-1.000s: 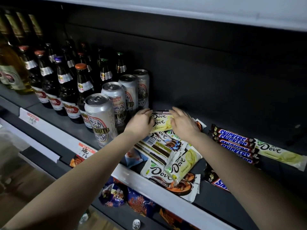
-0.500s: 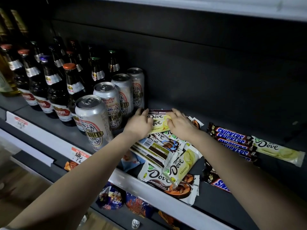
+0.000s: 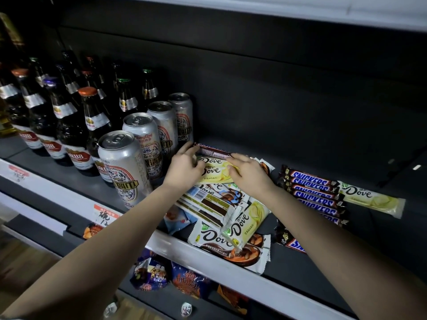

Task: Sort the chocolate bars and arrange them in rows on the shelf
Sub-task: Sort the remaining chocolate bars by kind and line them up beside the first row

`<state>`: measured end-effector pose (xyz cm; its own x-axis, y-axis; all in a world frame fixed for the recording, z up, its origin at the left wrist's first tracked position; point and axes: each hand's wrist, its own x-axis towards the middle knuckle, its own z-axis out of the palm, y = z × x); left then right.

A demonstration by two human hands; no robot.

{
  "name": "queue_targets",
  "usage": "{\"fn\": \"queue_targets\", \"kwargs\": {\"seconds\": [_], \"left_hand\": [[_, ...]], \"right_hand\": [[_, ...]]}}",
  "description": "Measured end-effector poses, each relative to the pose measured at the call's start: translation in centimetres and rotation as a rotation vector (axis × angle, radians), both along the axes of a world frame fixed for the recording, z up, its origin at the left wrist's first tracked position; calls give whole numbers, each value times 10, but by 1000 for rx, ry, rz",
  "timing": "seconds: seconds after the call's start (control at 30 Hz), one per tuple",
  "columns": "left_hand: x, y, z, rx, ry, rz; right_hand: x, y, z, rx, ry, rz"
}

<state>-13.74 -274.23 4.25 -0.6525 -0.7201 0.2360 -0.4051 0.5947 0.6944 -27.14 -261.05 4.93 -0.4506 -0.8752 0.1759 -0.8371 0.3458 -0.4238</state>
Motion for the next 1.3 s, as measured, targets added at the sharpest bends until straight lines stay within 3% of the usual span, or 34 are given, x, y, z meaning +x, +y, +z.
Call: {"fn": "queue_targets", "kwargs": {"seconds": [0.2,0.43,0.77,1.0,1.1,1.3], "left_hand": [[12,9,8,-89,104,21],[36,26,15,-162,80,47],[62,59,0,-205,3,54],[72,70,-4,-207,-108,105],[74,68,-4,-248,-107,111],[73,70,-2,-285,-72,55]], "right_hand": [[14,13,8,-97,19,17],[26,30,9,-168,84,28],[48,59,0,-130,139,106],[54,59,1,43,171,101],[58,51,4,145,221,74],[61,50,-3,85,423,-47]]}}
